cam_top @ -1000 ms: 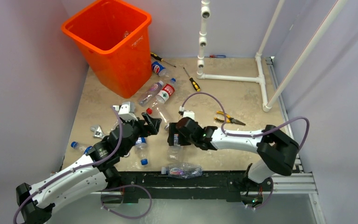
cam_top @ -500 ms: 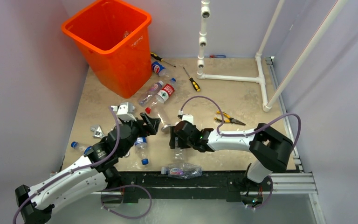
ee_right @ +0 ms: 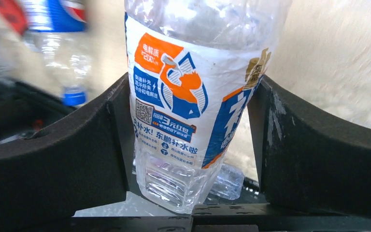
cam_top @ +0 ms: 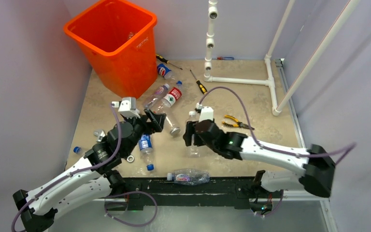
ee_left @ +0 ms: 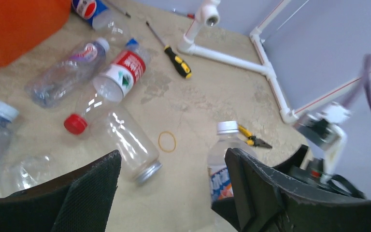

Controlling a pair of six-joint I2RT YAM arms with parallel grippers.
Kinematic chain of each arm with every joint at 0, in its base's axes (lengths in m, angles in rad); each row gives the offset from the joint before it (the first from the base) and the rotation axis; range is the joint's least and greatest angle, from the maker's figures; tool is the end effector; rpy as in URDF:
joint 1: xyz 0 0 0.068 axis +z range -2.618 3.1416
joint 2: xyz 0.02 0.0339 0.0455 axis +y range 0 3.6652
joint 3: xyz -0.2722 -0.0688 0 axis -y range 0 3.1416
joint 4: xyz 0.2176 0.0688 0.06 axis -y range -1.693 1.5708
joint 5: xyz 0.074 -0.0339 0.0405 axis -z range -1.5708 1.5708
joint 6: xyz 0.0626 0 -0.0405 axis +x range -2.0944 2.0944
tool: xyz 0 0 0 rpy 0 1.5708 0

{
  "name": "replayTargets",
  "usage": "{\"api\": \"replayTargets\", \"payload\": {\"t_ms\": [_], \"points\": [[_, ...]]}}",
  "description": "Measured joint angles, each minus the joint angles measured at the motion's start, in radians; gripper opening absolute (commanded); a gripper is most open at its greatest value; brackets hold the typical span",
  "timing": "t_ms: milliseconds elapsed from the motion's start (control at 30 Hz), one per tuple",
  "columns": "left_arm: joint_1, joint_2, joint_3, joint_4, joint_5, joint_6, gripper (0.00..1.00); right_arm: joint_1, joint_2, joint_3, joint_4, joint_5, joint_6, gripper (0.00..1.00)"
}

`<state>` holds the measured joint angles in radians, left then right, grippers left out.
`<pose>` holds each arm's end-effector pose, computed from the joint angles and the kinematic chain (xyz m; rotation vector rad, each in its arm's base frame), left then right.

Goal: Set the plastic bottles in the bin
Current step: Pick up the plastic bottle at the center of the board.

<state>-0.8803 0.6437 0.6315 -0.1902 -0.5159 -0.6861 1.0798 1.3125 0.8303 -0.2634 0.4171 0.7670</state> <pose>0.1171 -0.0932 0.3084 -0.2059 1.7852 -0.6825 0.1485 0.2239 0.2399 -0.1465 2.2852 0.5051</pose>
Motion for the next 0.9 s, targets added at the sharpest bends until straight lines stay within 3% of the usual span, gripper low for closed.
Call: {"api": "replayTargets", "payload": {"t_ms": [200, 367, 400, 633, 767, 900], "points": [[0.0, 0.114, 0.214, 0.035, -0.048, 0.163, 0.83, 0.0, -0.385, -0.142, 0.251, -0.049, -0.254, 0.37], [0.0, 0.26, 0.411, 0.1, 0.04, 0.368, 0.94, 0.0, -0.542, -0.258, 0.454, -0.158, -0.423, 0.03], [0.0, 0.292, 0.446, 0.108, 0.071, 0.398, 0.96, 0.0, -0.555, -0.277, 0.487, -0.174, -0.451, 0.0], [0.0, 0.434, 0.582, 0.122, 0.383, 0.487, 0.97, 0.0, -0.582, -0.332, 0.621, -0.216, -0.584, 0.0], [0.001, 0.464, 0.602, 0.119, 0.533, 0.467, 0.99, 0.0, -0.626, -0.371, 0.687, -0.227, -0.634, 0.0], [0.03, 0.483, 0.608, 0.117, 0.667, 0.399, 0.92, 0.0, -0.643, -0.388, 0.728, -0.226, -0.671, 0.0]]}}
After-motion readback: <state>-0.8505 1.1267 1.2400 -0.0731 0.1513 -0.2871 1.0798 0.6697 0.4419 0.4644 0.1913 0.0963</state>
